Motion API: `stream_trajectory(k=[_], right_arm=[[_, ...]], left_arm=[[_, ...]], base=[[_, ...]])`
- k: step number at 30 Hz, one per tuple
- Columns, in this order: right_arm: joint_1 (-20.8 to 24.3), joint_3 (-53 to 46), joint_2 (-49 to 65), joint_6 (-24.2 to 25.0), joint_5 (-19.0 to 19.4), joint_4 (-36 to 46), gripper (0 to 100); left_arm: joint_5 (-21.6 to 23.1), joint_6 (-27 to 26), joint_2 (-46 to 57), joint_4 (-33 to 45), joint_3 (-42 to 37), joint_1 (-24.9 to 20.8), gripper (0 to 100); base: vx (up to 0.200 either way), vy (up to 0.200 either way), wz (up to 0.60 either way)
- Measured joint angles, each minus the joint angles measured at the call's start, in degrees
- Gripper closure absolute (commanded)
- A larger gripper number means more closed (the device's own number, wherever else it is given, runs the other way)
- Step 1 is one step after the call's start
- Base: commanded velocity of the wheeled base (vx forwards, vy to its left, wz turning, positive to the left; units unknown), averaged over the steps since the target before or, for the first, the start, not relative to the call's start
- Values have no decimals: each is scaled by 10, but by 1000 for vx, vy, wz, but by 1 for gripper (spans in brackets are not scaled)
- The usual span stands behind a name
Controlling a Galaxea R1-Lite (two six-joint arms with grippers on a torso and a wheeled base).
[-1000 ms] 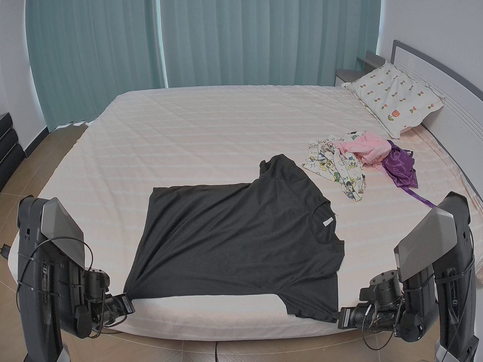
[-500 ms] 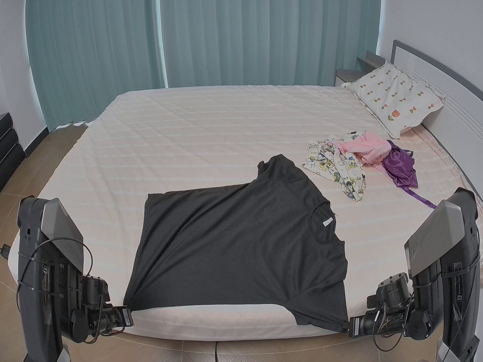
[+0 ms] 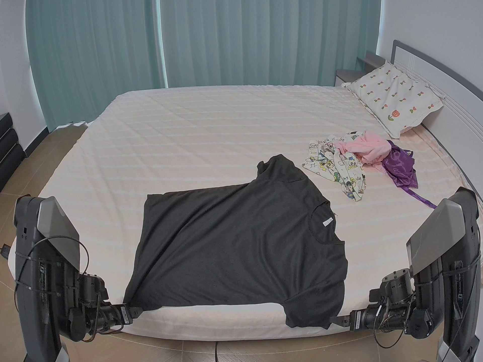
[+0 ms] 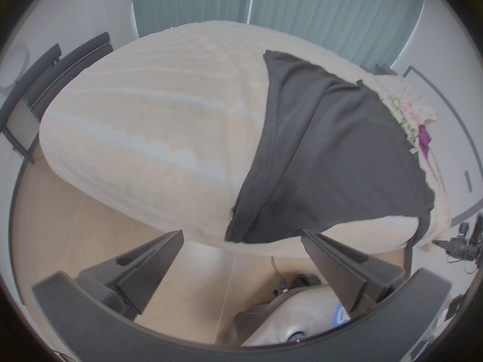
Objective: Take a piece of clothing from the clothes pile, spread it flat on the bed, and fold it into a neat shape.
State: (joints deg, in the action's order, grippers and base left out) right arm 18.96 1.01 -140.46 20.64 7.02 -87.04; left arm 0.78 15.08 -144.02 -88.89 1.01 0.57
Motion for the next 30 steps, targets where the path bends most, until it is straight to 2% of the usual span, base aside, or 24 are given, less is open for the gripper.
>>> stream_trajectory(k=[3, 6, 13, 17, 28, 30], right_arm=[[-11, 1, 1, 1, 1, -15, 0], [-26, 14, 7, 8, 6, -19, 0], [-44, 37, 28, 44, 32, -19, 0], [-47, 42, 34, 49, 35, -19, 0], [-47, 47, 38, 51, 38, -19, 0], [-47, 48, 37, 51, 38, -19, 0]], left_arm=[[37, 8, 28, 0, 0, 13, 0], [65, 39, 59, 0, 8, 26, 0], [74, 137, 104, 0, 58, 39, 0], [73, 172, 117, 0, 81, 41, 0], [73, 175, 125, 0, 98, 42, 0], [73, 176, 123, 0, 100, 42, 0]], base=[[0, 0, 0], [0, 0, 0], [0, 0, 0], [200, 0, 0], [200, 0, 0], [0, 0, 0]])
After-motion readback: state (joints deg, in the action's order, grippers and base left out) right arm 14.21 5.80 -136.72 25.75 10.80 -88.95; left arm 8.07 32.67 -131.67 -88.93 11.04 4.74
